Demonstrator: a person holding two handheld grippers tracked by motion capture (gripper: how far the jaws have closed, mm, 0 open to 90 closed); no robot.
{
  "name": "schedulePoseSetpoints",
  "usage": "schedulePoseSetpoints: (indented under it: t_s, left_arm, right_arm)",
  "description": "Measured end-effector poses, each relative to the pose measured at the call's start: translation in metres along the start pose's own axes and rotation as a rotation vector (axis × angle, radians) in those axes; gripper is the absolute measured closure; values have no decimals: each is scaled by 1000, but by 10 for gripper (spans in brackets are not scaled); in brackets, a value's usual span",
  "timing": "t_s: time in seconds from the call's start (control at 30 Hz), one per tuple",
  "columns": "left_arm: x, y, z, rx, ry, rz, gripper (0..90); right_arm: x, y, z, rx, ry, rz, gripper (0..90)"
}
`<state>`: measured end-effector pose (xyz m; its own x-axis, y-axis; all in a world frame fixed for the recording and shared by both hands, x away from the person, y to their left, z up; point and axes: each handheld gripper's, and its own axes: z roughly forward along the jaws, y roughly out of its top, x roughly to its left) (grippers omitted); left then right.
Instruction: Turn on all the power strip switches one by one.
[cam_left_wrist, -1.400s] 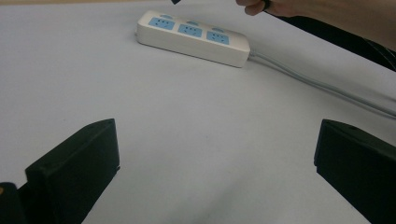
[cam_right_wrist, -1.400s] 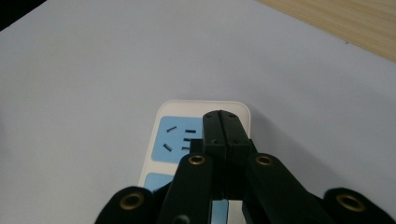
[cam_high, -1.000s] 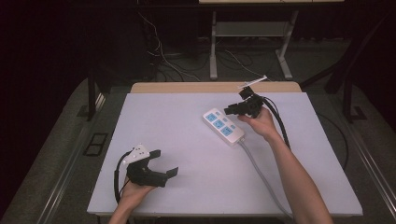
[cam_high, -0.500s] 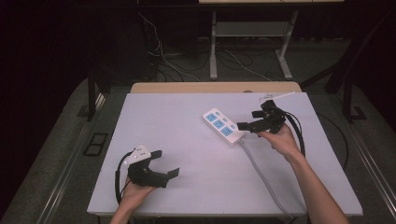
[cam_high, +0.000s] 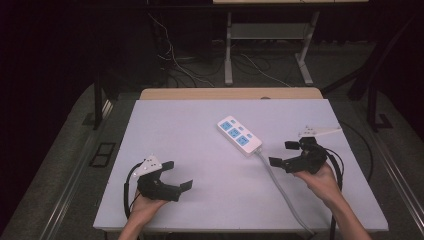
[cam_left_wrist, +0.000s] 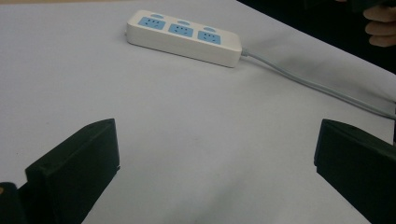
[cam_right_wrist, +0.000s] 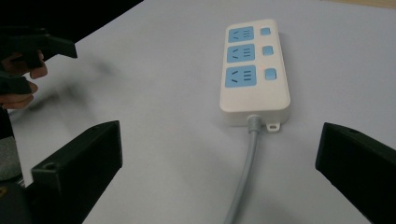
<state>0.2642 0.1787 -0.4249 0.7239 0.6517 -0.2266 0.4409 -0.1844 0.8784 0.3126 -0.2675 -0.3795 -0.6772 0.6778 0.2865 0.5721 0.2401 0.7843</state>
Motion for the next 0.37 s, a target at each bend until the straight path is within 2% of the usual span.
schedulePoseSetpoints:
  t_s: [0.13, 0.27, 0.37]
  left_arm:
    - [0, 0, -1, -1, 1, 2, 0]
    - [0, 0, -1, -2, 3, -3, 0]
    - [1, 0, 0, 2, 3, -1, 0]
  right_arm:
    - [1, -17, -11, -13, -4, 11, 4]
    - [0, -34, -19, -20, 3, 52, 4]
    - [2, -43, -24, -27, -8, 53, 4]
